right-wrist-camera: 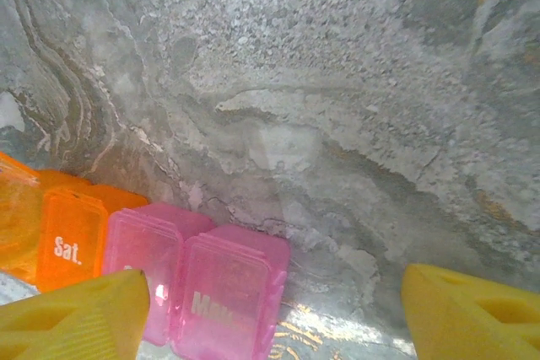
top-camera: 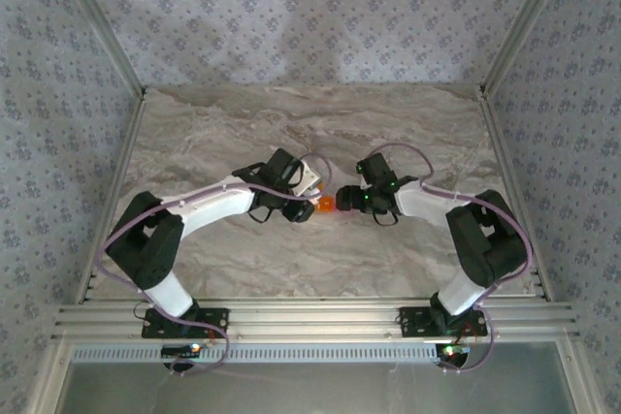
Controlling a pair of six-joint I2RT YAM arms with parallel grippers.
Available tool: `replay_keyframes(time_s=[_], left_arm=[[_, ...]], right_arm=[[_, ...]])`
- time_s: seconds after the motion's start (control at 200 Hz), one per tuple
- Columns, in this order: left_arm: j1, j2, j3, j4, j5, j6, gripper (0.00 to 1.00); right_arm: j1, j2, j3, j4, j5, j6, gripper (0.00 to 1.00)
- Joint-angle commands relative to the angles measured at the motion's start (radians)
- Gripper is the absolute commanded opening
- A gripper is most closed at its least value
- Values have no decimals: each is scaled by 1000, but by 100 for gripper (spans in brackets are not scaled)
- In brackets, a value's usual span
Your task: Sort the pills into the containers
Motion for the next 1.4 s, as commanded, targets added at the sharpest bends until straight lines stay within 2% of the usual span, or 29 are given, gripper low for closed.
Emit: replay_keyframes(time_s=[0.0,0.46,0.515,0.74,0.97,1.079,1.229,1.394], left_arm=[[12,-58,-46,137,6,-17,0],[25,-156,-173,486,-21,65,0],[27,-158,-166,505,-28,69,0],[30,-140,-146,586,-55,72,0],[32,-115,-116,621,-52,91,0],[29,-111,-124,668,-110,113,0],[27,-117,-124,685,-204,140,0],[31,-129,-138,717,-175,135,0]], right_arm=[[-14,-57,50,-82,-6,-20,82],[-93,-160,170,-278,17,-68,94],[-106,-165,182,-298,24,-74,99],[-137,-192,223,-368,142,-80,99],[-150,-206,271,-434,339,-72,99],[-164,-202,295,-463,404,-86,100],[-182,-186,329,-485,408,-102,99],[-185,-181,332,-468,416,-108,99]])
